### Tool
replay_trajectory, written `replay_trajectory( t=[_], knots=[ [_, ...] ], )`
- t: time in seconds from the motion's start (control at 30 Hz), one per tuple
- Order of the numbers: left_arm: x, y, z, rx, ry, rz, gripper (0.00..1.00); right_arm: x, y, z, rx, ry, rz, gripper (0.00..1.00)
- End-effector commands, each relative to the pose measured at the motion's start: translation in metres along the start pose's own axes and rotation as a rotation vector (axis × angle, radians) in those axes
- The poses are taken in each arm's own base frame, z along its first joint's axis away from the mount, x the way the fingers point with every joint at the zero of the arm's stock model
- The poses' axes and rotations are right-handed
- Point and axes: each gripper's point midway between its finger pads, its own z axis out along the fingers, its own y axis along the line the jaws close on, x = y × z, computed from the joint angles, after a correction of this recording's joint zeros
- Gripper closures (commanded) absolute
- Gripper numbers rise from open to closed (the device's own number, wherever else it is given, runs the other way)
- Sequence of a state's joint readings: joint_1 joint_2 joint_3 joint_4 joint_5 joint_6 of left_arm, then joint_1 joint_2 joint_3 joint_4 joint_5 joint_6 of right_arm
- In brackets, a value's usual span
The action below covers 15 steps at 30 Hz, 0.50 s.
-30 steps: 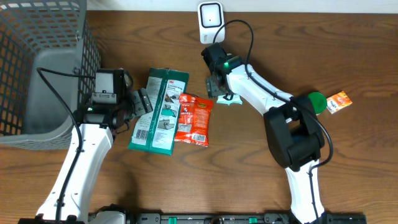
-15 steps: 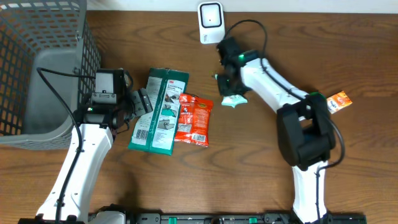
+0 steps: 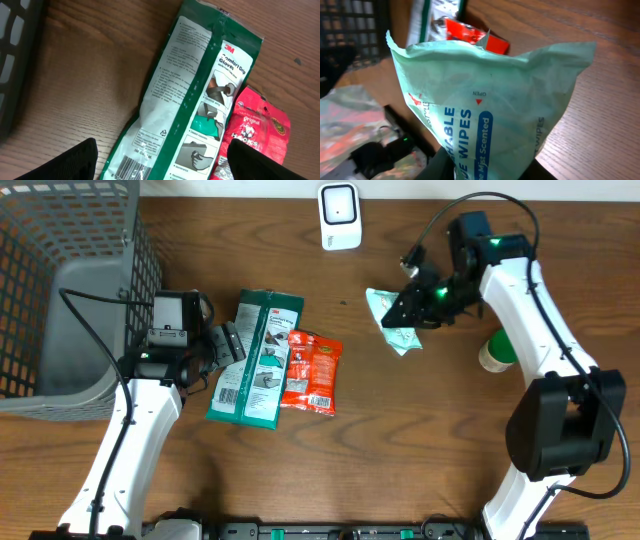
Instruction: Scan the item barcode
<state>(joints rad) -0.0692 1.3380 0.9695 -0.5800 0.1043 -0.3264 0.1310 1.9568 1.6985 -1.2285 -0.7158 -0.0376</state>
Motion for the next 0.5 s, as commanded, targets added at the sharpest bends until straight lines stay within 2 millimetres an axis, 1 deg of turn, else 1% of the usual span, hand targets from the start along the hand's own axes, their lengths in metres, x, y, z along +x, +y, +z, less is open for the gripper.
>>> replay_trajectory(
  t=[0.0, 0.07, 0.13, 0.27, 0.37, 0.47],
  knots=[
    [-0.006, 0.000, -0.004, -0.006, -0.018, -0.008, 0.17, -0.001, 0.014, -0.007, -0.103, -0.018, -0.047, 0.99],
    [-0.006, 0.000, -0.004, -0.005, -0.018, -0.008, 0.17, 0.000, 0.015, -0.007, -0.108, -0.017, -0.047, 0.99],
    [-0.006, 0.000, -0.004, -0.006, -0.018, -0.008, 0.17, -0.001, 0.021, -0.007, -0.147, -0.020, -0.050, 0.99],
    [-0.006, 0.000, -0.004, -0.006, -0.018, -0.008, 0.17, -0.002, 0.027, -0.008, -0.187, -0.029, -0.056, 0.99],
    [-0.006, 0.000, -0.004, -0.006, -0.018, -0.008, 0.17, -0.004, 0.018, -0.005, -0.142, -0.033, -0.064, 0.99],
    [-0.006, 0.000, -0.004, -0.006, -0.018, -0.008, 0.17, -0.001, 0.012, 0.008, -0.129, -0.025, -0.074, 0.99]
  ],
)
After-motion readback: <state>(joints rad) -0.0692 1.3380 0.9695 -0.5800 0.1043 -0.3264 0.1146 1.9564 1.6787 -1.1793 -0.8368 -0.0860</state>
